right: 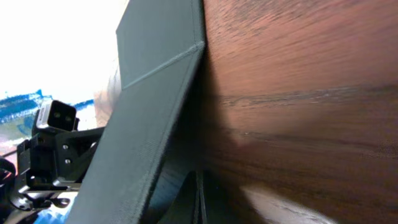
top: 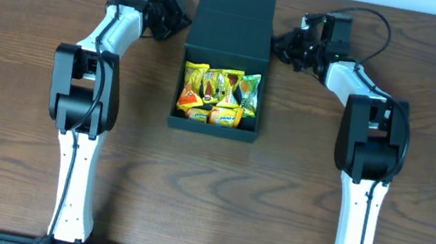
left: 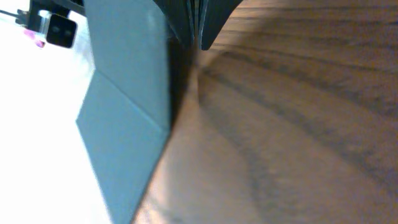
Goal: Pack container
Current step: 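Grip the lid with both grippers and fold it forward over the box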
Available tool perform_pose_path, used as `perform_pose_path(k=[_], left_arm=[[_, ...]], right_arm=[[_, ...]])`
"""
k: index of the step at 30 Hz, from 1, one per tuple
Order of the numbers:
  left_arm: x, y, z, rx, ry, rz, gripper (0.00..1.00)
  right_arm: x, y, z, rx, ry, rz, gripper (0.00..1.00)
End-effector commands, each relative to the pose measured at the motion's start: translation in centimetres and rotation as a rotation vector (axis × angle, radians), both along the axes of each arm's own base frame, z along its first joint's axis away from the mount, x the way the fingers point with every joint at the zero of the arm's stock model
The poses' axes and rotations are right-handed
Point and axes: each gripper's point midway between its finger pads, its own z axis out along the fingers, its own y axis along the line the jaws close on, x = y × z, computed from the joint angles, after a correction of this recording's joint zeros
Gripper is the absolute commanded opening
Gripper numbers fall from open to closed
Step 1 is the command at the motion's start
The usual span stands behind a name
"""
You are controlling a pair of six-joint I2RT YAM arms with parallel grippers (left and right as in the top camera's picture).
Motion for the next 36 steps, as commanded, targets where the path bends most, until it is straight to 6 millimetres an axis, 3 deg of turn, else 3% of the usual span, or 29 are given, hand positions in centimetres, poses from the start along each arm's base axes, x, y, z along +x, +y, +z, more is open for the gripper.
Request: perform_pose_path(k=[1, 16, 21, 28, 36], left_arm=[[0.1, -0.5, -0.9, -0.029, 0.006, -0.014, 0.06], [1.0, -1.8, 1.3, -0.107, -0.099, -0.09, 0.06], [0.8, -2.8, 2.6, -0.161, -0.151, -0.164, 0.06], [0.6, -2.3, 5.6, -0.282, -0.252, -0.268, 0.06], [0.1, -2.1, 9.0, -0.373, -0.4, -0.402, 0.06]], right_arm=[[-0.4, 2.0, -0.1, 0.028, 0.005, 0.028, 0.02], [0.3, 2.8, 2.5, 0.094, -0.113, 0.081, 0.02], [0.1, 3.2, 4.6, 0.151, -0.213, 0.162, 0.02], [-0.5, 2.3, 6.9, 0.22, -0.303, 0.25, 0.02], [-2.0, 3.0, 10.6, 0.297, -0.469, 0.397, 0.02]])
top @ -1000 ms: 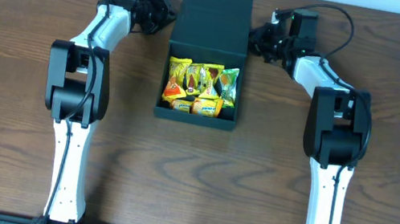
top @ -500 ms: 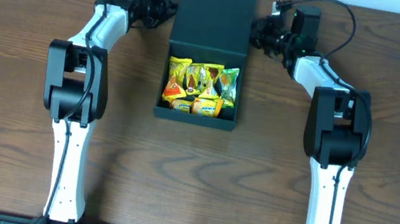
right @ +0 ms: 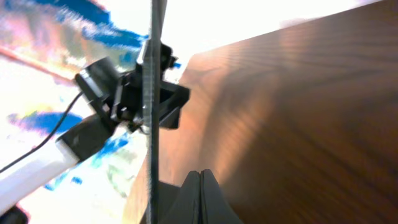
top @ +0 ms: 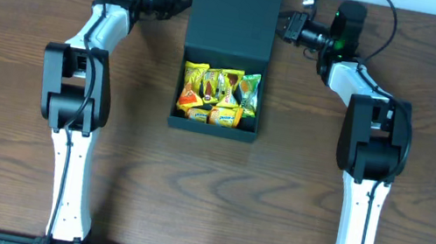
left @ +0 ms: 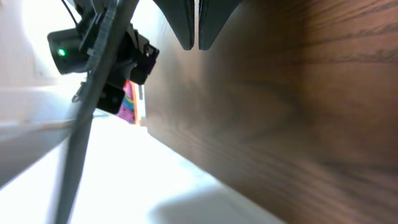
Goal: Pack container
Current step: 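Grip the lid with both grippers and fold it forward over the box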
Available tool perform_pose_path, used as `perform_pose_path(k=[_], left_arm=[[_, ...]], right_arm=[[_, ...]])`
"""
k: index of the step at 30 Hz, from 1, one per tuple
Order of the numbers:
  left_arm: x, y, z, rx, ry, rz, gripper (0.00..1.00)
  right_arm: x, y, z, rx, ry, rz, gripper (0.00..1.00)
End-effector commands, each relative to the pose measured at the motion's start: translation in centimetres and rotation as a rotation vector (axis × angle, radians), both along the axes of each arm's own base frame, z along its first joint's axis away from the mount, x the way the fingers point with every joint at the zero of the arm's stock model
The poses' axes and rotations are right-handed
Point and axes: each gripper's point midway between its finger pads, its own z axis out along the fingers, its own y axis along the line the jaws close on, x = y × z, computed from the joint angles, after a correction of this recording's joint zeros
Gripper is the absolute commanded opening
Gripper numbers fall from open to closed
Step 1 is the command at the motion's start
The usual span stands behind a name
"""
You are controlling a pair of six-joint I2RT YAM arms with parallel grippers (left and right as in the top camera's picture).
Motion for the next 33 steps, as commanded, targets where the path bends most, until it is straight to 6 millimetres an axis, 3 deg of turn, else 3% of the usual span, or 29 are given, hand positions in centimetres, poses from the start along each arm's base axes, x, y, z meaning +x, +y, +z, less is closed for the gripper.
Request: perform_pose_path(k=[1, 8, 15, 27, 33], left_arm=[[-1.1, -0.6, 0.9, -0.055, -0.052, -0.109, 0.06], [-3.6, -1.6, 4.1, -0.144, -0.198, -0.312, 0.06], [-5.6, -1.9, 5.3, -0.197, -0.223, -0.432, 0.05], [-5.6, -3.1, 8.8, -0.215, -0.237, -0.451, 0.06], [-7.3, -4.2, 12.3, -0.218, -0.312, -0.485, 0.06]], right_arm=[[-1.9, 0.7, 0.4, 0.035, -0.006, 0.121, 0.02], [-4.5, 1.0, 3.3, 0.066, -0.132, 0.276, 0.02], [-7.0, 0.9, 5.4, 0.055, -0.192, 0.386, 0.02], [-8.4, 1.1, 7.2, 0.06, -0.187, 0.393, 0.02], [-9.1, 1.6, 7.7, 0.065, -0.154, 0.403, 0.02]])
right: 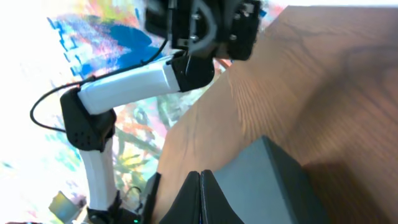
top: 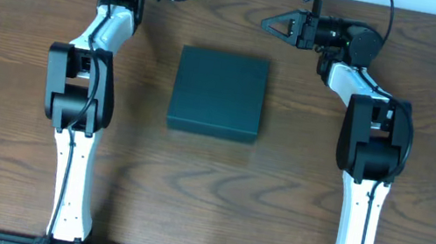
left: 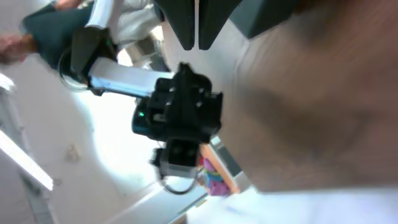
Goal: Pack container
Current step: 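Grip the lid with both grippers and fold it forward over the box, then open both grippers and lift them away from the closed lid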
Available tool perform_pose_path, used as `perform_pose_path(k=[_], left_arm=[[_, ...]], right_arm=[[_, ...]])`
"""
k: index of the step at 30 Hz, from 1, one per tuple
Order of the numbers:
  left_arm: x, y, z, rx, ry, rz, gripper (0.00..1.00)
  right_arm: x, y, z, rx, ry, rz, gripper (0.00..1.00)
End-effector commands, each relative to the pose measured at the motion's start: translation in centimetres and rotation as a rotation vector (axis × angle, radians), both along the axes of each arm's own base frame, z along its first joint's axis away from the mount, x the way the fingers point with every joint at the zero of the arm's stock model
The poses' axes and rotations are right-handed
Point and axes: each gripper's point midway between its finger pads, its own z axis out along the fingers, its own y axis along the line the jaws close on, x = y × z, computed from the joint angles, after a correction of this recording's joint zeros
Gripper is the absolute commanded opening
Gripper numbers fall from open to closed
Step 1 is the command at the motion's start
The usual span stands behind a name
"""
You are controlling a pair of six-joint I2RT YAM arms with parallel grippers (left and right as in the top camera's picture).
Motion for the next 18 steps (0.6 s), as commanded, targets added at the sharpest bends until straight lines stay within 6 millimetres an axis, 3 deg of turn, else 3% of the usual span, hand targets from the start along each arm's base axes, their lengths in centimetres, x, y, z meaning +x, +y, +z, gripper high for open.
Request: perform_pose_path(k=[1, 4, 8, 13, 15, 16, 17, 18], left_arm=[[-0.7, -0.1, 0.7, -0.003, 0.121, -0.018, 0.06], [-2.3, -0.1, 2.2, -0.011, 0.11, -0.029, 0.06], [-2.6, -0.7, 2.2, -0.011, 0.185, -0.042, 0.06], [-2.3, -0.8, 2.0, -0.01, 0.11, -0.04, 0.07], [-1.7, -0.6, 1.5, -0.006, 0.051, -0.03, 0.15], [-1.3, -0.6, 1.1, -0.005, 0.035, -0.026, 0.24], [-0.5, -0.5, 0.5, -0.008, 0.032, -0.012, 0.43], [0.3, -0.4, -0.1, -0.011, 0.046, 0.005, 0.45]], right_arm=[[-0.5, 0.8, -0.6, -0.012, 0.054, 0.024, 0.02], [-0.5, 1.0, -0.6, -0.013, 0.07, 0.028, 0.02], [0.1, 0.7, -1.1, -0.019, 0.13, 0.022, 0.02], [2.5, -0.7, -3.1, -0.016, 0.225, -0.029, 0.03], [3.7, -1.1, -4.1, -0.007, 0.245, -0.073, 0.11], [4.3, -1.2, -4.6, -0.004, 0.267, -0.102, 0.19], [5.4, -1.3, -5.4, 0.001, 0.302, -0.162, 0.28], [6.6, -1.5, -6.1, 0.001, 0.337, -0.228, 0.31]])
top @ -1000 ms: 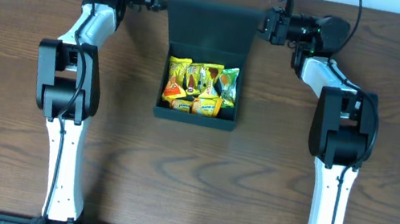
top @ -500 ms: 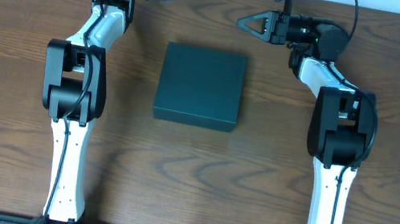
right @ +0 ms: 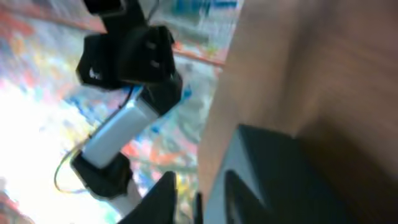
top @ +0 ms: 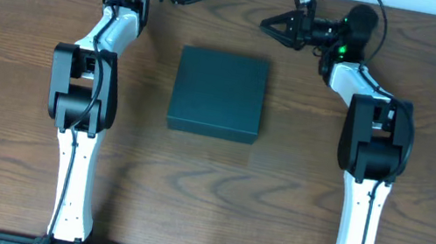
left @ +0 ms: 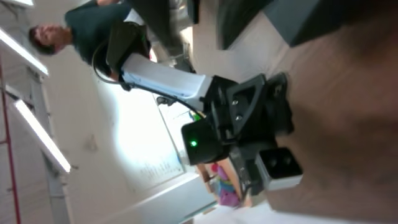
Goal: Pack container
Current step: 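Open both grippers and lift them away from the closed lid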
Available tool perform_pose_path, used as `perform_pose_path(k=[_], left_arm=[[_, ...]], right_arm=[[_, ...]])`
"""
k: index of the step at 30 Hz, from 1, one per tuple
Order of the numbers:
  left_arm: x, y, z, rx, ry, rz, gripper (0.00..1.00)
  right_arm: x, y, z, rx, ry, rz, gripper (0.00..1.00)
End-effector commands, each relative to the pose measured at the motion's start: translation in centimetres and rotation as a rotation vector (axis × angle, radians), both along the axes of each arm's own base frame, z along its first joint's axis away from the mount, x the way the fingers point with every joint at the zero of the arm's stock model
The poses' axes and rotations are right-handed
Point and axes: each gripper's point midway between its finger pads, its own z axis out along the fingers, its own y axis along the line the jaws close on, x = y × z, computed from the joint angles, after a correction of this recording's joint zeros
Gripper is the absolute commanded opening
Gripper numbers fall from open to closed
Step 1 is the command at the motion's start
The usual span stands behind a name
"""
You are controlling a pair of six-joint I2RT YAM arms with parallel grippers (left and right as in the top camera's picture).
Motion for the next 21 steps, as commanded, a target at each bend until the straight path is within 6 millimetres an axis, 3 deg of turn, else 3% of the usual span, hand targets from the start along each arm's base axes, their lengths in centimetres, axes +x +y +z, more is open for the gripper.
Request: perform_pose_path(k=[1, 2, 3, 4, 6, 8, 12, 16, 19, 21], left_arm=[[1.8, 0.4, -1.3, 0.002, -0.176, 0.059, 0.5], [2.8, 0.6, -2.1, 0.004, -0.146, 0.1, 0.54], [4.5, 1.0, -3.4, 0.014, -0.081, 0.179, 0.58], [6.2, 1.7, -5.0, 0.037, 0.01, 0.277, 0.56], [8.5, 3.0, -7.9, 0.088, 0.173, 0.433, 0.33], [9.1, 3.4, -8.4, 0.116, 0.13, 0.474, 0.06], [10.3, 4.2, -9.3, 0.175, 0.069, 0.559, 0.06], [10.7, 6.3, -13.9, 0.372, 0.114, 0.663, 0.05], [10.3, 6.6, -14.5, 0.529, 0.067, 0.656, 0.06], [10.0, 6.9, -13.3, 0.673, -0.005, 0.656, 0.06]], right_arm=[[3.8, -0.9, -1.8, -0.037, -0.094, -0.214, 0.43], [4.8, -1.2, -2.5, -0.057, -0.064, -0.278, 0.51], [6.4, -1.9, -3.5, -0.086, -0.015, -0.38, 0.49], [7.6, -2.5, -4.1, -0.106, 0.008, -0.46, 0.46], [9.1, -3.4, -4.6, -0.131, 0.02, -0.568, 0.26], [9.9, -4.0, -4.7, -0.149, -0.006, -0.621, 0.02], [10.9, -5.0, -6.4, -0.267, -0.041, -0.684, 0.02], [12.0, -6.9, -7.9, -0.515, -0.115, -0.724, 0.02], [13.1, -8.1, -6.3, -0.658, -0.213, -0.739, 0.02], [13.6, -8.7, -4.4, -0.709, -0.262, -0.741, 0.02]])
